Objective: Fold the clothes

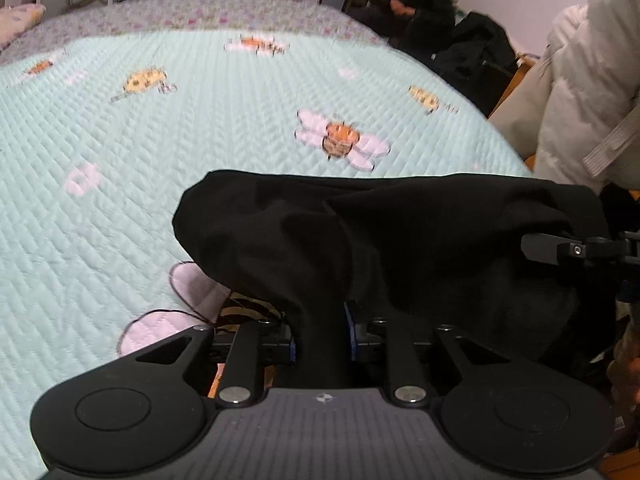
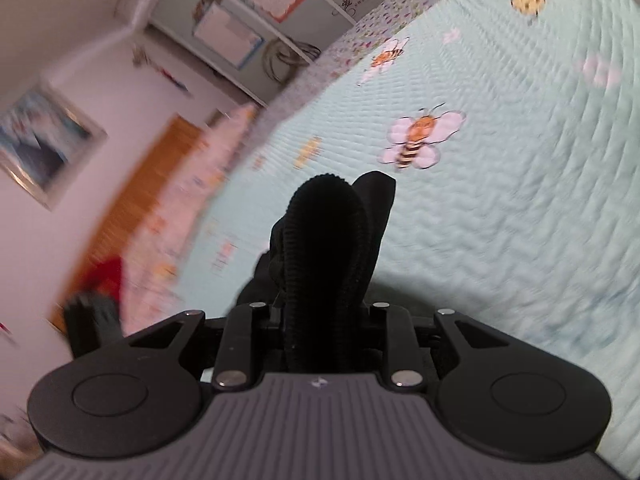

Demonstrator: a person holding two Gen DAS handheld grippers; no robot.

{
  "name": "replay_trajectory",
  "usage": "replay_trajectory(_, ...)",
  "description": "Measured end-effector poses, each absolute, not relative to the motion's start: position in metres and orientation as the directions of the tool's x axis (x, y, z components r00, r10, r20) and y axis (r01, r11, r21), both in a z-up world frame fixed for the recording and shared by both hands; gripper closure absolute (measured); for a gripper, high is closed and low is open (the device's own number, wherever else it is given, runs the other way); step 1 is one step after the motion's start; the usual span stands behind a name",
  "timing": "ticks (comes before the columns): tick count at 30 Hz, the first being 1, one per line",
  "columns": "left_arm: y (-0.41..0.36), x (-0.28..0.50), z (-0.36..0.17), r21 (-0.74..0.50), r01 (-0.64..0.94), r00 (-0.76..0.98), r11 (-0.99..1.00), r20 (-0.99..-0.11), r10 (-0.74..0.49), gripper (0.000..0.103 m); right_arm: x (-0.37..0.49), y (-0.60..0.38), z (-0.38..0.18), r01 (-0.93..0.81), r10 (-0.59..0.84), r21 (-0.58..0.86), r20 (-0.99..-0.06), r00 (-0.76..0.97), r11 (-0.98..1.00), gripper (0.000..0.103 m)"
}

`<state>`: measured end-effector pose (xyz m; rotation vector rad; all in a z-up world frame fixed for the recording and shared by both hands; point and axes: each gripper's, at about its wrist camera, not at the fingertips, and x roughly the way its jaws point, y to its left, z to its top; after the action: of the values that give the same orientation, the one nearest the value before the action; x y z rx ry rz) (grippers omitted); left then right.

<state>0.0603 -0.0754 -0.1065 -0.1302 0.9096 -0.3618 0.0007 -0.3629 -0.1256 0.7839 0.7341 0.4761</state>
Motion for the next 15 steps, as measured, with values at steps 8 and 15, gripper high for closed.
replay_trajectory(8, -0.033, 0.004, -0.077, -0.252, 0.221, 0.605, 0.942, -0.723, -0.335, 0.081, -0.008, -0.309, -0.108, -0.146, 0.709, 0.831, -0.352, 0.611, 0.538, 0.075)
replay_trajectory(15, 0.024, -0.037, -0.060, -0.278, 0.168, 0.661, 0.946, -0.680, -0.317, 0.082, -0.006, -0.247, -0.095, -0.151, 0.760, 0.846, -0.364, 0.538, 0.512, 0.075)
